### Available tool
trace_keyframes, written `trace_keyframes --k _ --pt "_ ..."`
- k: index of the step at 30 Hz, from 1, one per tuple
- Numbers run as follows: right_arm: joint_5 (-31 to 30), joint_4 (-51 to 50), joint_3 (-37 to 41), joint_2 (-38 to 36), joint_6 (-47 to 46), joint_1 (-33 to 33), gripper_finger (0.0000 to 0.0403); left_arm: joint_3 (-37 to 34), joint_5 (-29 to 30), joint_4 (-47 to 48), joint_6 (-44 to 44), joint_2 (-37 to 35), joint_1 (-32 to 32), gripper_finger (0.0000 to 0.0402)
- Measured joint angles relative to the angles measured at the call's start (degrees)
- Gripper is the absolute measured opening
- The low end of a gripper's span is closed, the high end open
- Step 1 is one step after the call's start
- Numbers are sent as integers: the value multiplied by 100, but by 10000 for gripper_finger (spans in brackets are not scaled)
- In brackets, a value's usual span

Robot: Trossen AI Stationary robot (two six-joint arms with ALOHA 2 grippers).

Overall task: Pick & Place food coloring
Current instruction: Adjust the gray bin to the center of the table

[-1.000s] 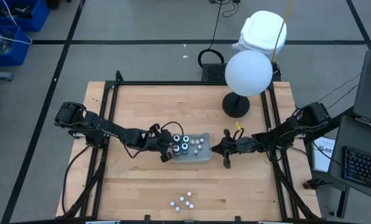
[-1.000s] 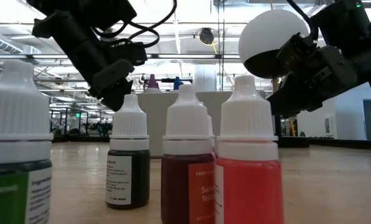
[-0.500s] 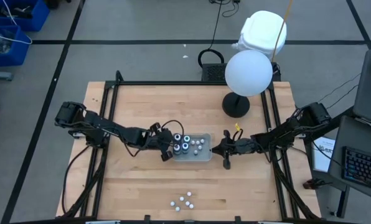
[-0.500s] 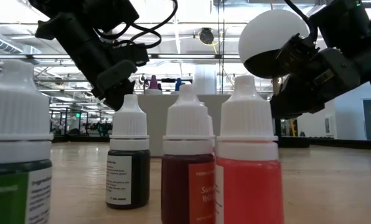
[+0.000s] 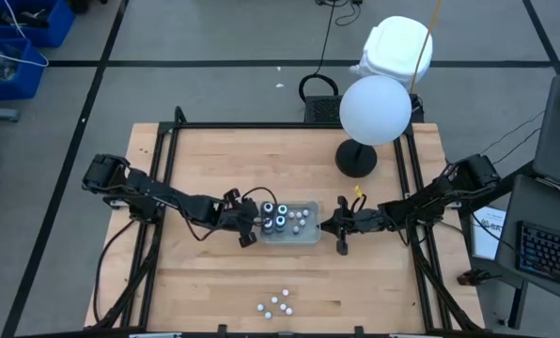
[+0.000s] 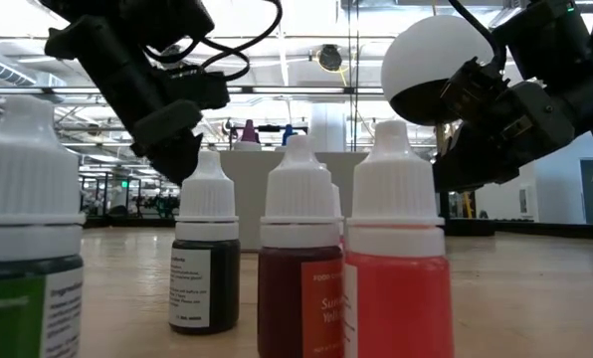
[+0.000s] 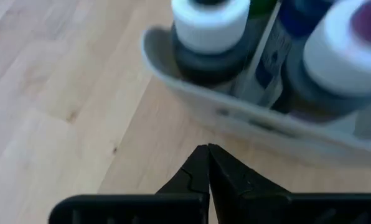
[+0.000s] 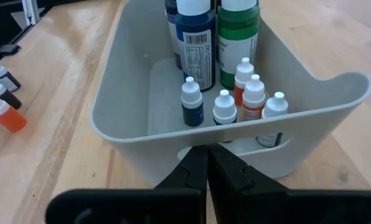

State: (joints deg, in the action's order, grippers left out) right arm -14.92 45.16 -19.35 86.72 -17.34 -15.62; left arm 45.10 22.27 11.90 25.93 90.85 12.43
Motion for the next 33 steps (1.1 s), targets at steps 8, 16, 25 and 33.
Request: trace_keyframes --k 8,16,25,33 --pt "64 -61 -2 -2 12 -1 0 0 79 310 -37 0 201 6" --pt "314 -345 -2 -94 -11 2 0 0 376 283 -190 0 629 5" --pt "323 -1526 8 -784 -149 -38 0 2 578 -367 -945 -21 1265 8" --pt "320 -1256 375 -1132 -136 -98 0 9 438 -476 -1078 -70 1155 4"
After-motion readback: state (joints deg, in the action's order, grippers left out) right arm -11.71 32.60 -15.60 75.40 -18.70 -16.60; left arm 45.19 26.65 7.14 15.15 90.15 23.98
